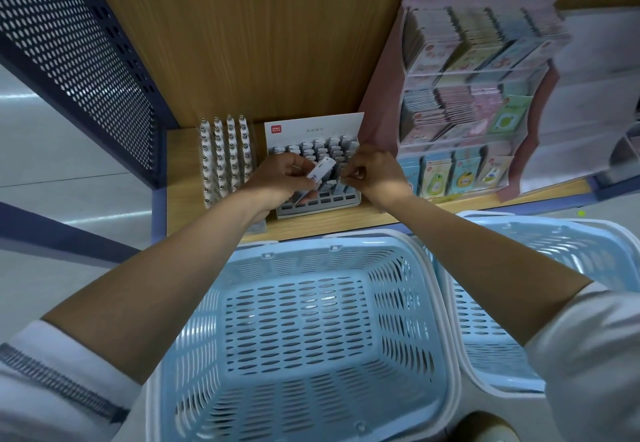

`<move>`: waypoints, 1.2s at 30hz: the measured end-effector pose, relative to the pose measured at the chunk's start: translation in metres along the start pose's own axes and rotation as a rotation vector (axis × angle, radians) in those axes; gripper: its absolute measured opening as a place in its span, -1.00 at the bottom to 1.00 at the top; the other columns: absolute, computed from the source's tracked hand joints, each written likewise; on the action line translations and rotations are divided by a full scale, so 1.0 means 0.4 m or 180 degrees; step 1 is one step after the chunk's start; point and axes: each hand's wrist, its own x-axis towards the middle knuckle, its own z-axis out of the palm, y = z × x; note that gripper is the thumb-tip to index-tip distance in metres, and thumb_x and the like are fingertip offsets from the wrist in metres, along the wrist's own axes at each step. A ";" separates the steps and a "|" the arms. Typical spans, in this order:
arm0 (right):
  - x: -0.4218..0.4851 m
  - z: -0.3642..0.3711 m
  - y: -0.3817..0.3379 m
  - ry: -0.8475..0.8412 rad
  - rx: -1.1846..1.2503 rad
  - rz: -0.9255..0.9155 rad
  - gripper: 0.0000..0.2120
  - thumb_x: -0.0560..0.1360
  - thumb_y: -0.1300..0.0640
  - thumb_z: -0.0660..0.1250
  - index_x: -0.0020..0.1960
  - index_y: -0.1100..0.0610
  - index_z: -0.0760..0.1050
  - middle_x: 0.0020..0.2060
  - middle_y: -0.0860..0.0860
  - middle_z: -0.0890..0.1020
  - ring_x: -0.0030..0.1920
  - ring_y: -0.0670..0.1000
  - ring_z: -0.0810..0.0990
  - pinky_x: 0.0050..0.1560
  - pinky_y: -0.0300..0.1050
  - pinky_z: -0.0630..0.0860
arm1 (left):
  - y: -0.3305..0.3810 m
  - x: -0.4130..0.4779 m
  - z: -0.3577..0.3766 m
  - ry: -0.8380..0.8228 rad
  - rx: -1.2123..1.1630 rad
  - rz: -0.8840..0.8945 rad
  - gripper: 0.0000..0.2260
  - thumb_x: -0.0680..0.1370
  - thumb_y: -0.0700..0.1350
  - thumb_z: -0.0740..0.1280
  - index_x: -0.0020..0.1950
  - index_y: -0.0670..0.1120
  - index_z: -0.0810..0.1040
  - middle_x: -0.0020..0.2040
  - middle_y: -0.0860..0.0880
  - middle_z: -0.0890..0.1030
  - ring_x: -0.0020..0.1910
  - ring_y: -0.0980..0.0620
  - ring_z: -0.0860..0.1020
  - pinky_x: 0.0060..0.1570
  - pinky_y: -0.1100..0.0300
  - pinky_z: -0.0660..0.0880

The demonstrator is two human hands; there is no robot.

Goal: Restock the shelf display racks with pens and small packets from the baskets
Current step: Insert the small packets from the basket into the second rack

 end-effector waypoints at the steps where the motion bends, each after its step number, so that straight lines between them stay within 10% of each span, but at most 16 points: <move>1: 0.002 -0.003 -0.002 -0.0057 0.0002 0.0019 -0.93 0.36 0.19 0.51 -0.16 0.14 0.66 -0.16 0.03 0.58 -0.24 0.01 0.53 -0.15 0.02 0.54 | 0.001 0.000 0.000 -0.0003 0.0015 0.0013 -0.81 0.52 -0.38 0.35 0.11 -0.22 0.51 -0.13 -0.16 0.64 -0.33 0.05 0.64 -0.29 0.20 0.57; 7: -0.005 -0.088 -0.068 -0.0125 0.2257 0.0548 -0.81 0.53 0.15 0.36 0.14 0.11 0.57 -0.15 0.01 0.66 -0.20 -0.05 0.62 -0.08 -0.10 0.56 | 0.007 0.006 0.012 0.0047 0.0084 0.0076 -0.81 0.48 -0.34 0.41 0.00 -0.09 0.55 -0.04 -0.17 0.66 -0.18 -0.05 0.66 -0.26 0.20 0.55; 20: -0.023 -0.137 -0.062 -0.0505 0.2454 0.0680 -0.85 0.44 0.36 0.41 -0.01 0.21 0.58 -0.25 -0.02 0.65 -0.25 -0.12 0.64 -0.09 -0.23 0.60 | 0.022 -0.001 0.036 -0.0068 0.0349 0.0330 -0.86 0.57 -0.27 0.33 0.11 -0.19 0.56 0.00 -0.16 0.65 0.01 -0.13 0.63 0.07 0.06 0.60; 30: -0.034 -0.102 -0.018 -0.0081 0.0341 -0.0396 -0.87 0.38 0.14 0.51 -0.12 0.17 0.65 -0.20 0.01 0.63 -0.21 -0.03 0.57 -0.16 -0.20 0.45 | -0.039 0.011 -0.014 -0.0093 0.4841 0.1466 -0.61 0.68 -0.03 0.07 0.53 0.03 0.24 0.60 -0.02 0.08 0.58 -0.06 -0.01 0.52 -0.01 -0.14; 36: -0.021 -0.050 -0.043 -0.0293 -0.0182 -0.0656 -0.89 0.41 0.17 0.47 -0.13 0.20 0.63 -0.20 0.10 0.61 -0.17 0.10 0.58 -0.16 -0.04 0.51 | -0.045 -0.001 -0.033 -0.0090 0.5549 0.1516 -0.53 0.68 -0.02 0.04 0.59 0.00 0.02 0.60 -0.07 0.02 0.58 -0.09 -0.03 0.51 -0.16 -0.19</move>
